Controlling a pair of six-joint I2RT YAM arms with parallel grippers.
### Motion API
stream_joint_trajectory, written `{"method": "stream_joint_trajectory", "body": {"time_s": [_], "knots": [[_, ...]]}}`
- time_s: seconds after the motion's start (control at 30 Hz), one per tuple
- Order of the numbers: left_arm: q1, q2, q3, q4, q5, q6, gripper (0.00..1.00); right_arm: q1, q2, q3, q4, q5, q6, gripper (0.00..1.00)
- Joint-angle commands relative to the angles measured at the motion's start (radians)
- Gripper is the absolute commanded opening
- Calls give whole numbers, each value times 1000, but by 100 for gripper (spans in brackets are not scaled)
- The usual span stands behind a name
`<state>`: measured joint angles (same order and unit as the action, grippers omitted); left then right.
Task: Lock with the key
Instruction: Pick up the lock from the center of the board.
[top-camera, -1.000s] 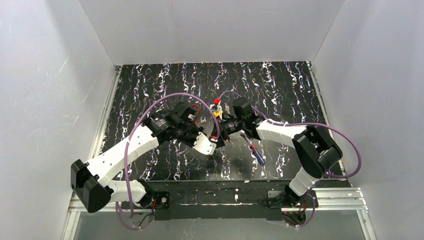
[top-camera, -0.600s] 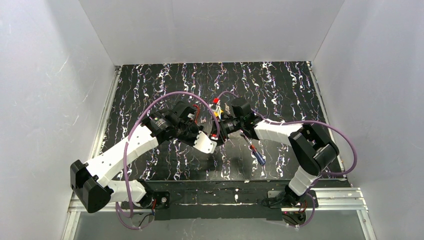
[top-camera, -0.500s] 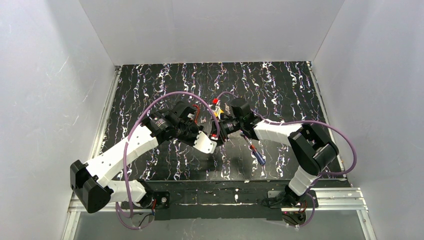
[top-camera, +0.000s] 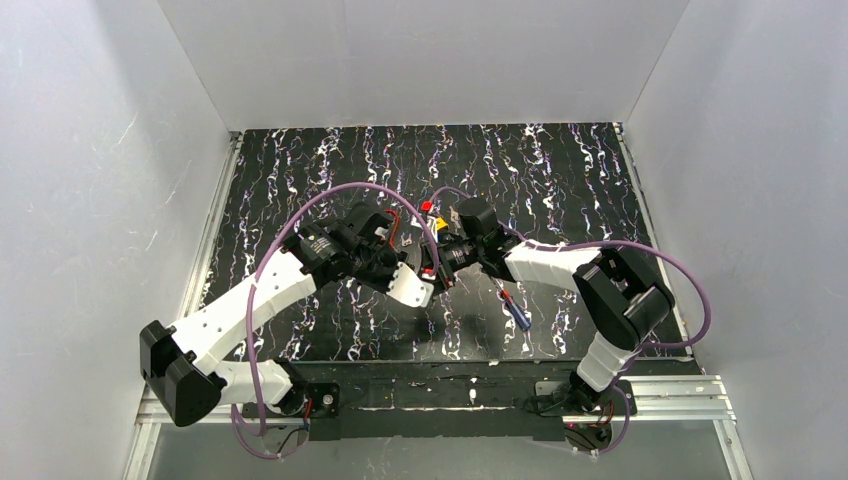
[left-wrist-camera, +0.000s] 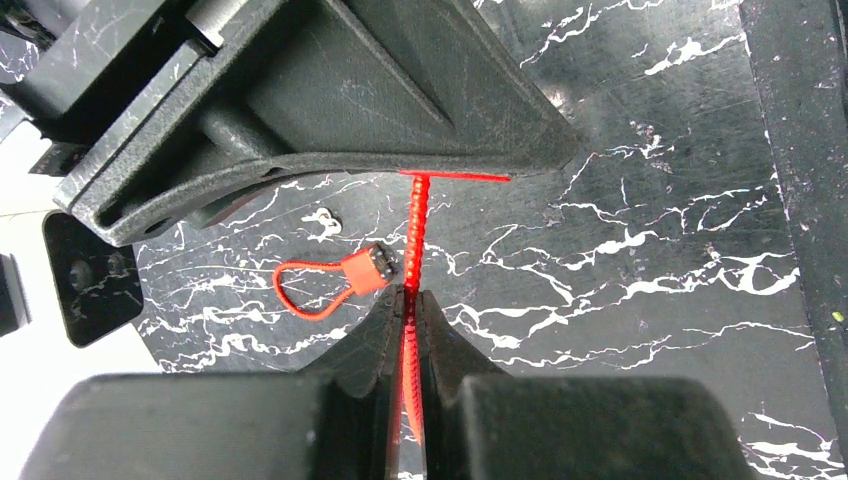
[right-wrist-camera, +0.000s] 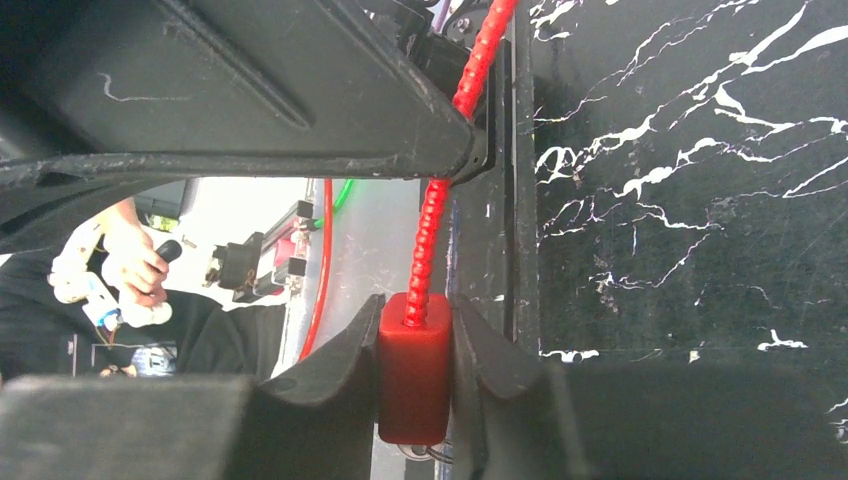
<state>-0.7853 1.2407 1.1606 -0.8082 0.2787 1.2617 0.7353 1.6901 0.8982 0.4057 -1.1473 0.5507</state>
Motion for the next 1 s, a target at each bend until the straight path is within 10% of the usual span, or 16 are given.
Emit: {"method": "stream_joint_trajectory", "body": {"time_s": [0.0, 0.13, 0.47, 0.7, 0.97], "knots": [[-5, -45, 24, -17, 35, -35, 0, 4, -8, 27, 24, -31, -21, 14], [-3, -48, 38, -32, 5, -166, 6, -3, -21, 53, -17, -38, -52, 1], [310, -74, 163, -74, 306, -526, 65, -86, -109, 191, -357, 23, -323, 1], [626, -96, 134, -37, 534, -599, 71, -111, -203, 248, -500, 102, -511, 1], [704, -142, 70, -67, 579, -439, 70, -110, -323, 267, -616, 207, -715, 1]]}}
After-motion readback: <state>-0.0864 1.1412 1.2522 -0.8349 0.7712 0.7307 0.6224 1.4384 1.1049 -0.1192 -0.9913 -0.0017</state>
